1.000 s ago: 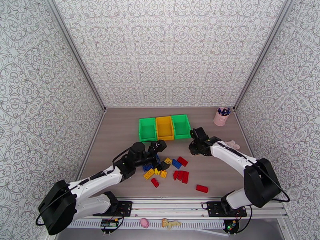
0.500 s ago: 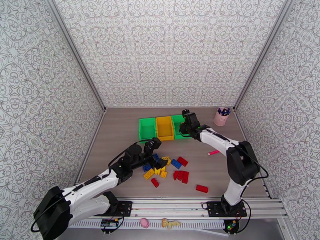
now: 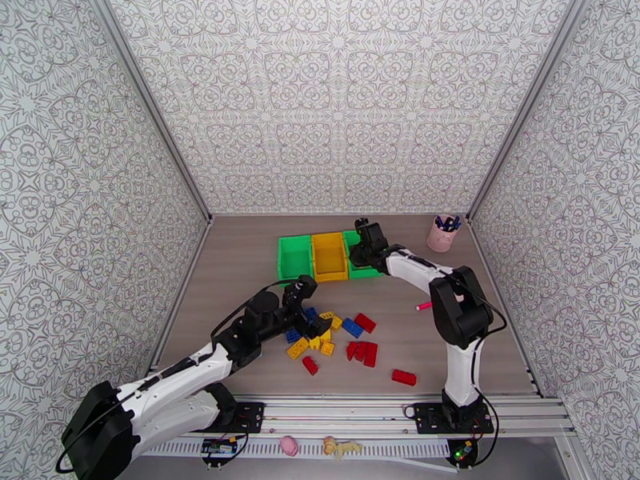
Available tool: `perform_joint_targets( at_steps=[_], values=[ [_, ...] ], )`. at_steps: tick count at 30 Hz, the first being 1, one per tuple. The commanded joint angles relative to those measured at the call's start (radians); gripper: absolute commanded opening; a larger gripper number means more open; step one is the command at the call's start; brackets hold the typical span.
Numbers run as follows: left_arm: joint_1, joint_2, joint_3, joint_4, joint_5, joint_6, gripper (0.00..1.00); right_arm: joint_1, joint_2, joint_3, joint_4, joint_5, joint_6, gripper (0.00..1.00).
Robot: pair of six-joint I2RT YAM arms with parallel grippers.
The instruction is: Sort the legos into containers by color
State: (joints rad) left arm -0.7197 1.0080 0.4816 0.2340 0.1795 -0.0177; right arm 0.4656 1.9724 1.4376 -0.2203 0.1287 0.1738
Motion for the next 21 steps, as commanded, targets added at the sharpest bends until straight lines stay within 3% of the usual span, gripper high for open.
perform_joint_targets(
  at_steps=[1, 9, 21],
  values=[
    [0.013, -0.018, -0.009, -0.008, 0.022, 0.038, 1.0, -0.001, -0.097, -0.037, 0.002, -0.02, -0.019, 0.63],
    [0.031, -0.02, -0.008, -0.013, 0.062, 0.06, 1.0, -0.001, -0.237, -0.148, -0.04, -0.041, -0.014, 0.64],
    [0.058, -0.027, 0.023, -0.164, 0.297, 0.157, 1.0, 0.053, -0.436, -0.387, -0.292, -0.142, -0.024, 0.67]
  ],
)
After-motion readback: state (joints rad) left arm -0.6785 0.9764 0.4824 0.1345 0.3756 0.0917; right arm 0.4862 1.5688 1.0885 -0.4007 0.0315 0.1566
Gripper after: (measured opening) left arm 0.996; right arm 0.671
